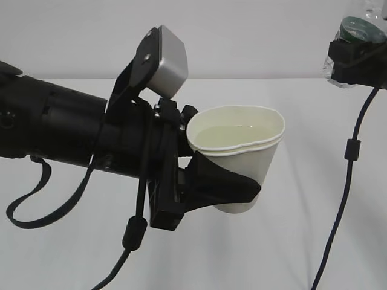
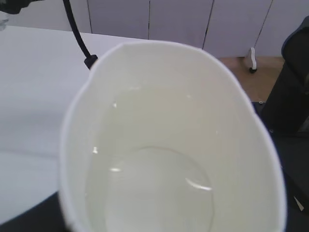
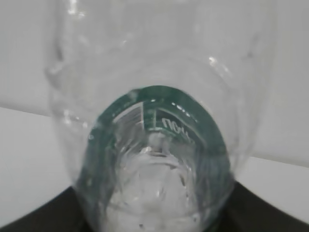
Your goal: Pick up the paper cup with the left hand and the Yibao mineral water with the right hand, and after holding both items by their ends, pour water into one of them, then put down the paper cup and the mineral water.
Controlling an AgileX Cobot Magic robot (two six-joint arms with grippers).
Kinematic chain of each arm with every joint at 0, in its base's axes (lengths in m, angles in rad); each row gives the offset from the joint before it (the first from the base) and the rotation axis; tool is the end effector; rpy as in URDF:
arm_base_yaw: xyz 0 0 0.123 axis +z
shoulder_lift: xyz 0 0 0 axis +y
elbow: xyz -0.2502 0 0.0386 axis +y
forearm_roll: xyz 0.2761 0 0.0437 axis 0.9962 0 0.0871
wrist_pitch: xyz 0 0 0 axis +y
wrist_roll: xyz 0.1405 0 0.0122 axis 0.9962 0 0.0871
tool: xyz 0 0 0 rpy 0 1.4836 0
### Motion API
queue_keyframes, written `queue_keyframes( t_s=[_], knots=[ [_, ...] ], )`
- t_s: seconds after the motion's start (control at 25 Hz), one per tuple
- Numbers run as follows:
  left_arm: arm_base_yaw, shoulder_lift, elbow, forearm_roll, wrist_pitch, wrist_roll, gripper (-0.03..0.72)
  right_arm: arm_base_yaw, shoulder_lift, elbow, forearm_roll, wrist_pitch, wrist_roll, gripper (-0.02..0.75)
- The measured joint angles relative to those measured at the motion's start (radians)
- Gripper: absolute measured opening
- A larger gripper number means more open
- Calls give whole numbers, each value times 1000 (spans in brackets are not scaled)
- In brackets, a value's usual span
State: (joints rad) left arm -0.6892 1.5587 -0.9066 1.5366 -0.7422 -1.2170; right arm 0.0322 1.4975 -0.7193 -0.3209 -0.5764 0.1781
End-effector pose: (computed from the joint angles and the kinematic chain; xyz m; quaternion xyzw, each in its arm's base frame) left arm 0.2259 -0.3095 0.1879 0.5447 0.6252 -0.3967 0.3939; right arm 0.3841 0.0366 0.1934 -0.1038 0.7464 0.0449 0.6558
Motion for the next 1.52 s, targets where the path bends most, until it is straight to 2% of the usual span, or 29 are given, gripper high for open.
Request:
queue_keyframes(
  t_s=[0.36,1.52],
  knots=[
    [0,0,0,0,0,0,421,0,0,57,74,-55,-60,350],
    [0,0,0,-4,-2,0,421,0,38,57,113,-26,-91,348]
  ],
)
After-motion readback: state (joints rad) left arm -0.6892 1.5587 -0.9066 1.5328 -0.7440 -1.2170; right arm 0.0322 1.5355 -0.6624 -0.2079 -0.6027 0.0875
